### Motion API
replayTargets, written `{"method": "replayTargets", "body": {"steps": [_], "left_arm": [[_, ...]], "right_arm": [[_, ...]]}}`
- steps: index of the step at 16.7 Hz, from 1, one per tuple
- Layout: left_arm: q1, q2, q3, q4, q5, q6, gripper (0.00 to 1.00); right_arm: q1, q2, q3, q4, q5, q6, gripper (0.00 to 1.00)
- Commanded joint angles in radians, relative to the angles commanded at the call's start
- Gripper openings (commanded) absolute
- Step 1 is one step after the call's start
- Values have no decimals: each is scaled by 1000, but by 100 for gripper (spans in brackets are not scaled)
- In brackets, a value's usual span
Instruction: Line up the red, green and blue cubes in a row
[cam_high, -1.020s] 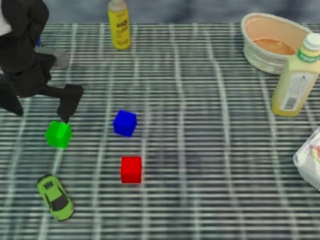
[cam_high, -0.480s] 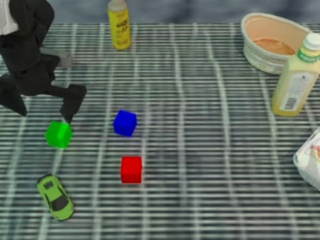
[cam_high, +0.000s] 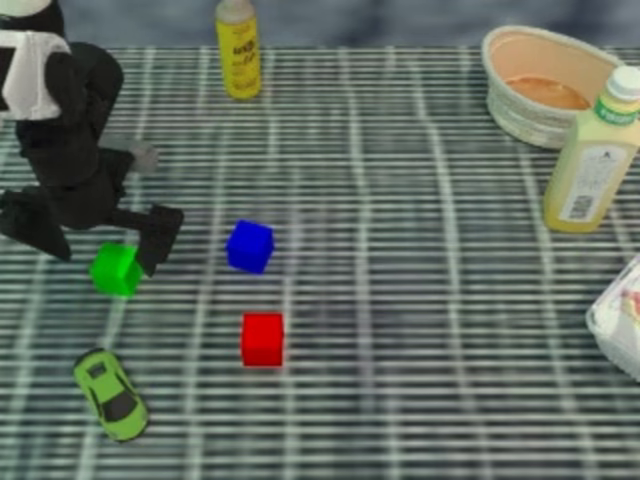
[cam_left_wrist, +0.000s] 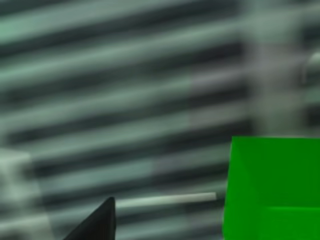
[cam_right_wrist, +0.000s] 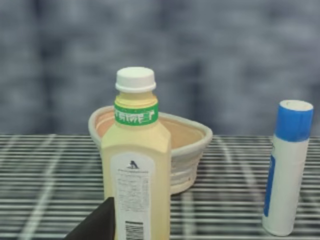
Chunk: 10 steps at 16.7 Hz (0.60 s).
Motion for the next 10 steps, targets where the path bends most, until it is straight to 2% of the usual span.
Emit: {"method": "replayTargets", "body": {"steps": [3,7,10], "left_arm": [[0,29,-43,72,0,0,100],[0,32,-46,77,0,0,100],[0,32,-46,77,0,0,77]], "right_arm": [[0,0,0,0,0,0,100],[0,0,0,0,0,0,100],[0,0,0,0,0,0,100]]}}
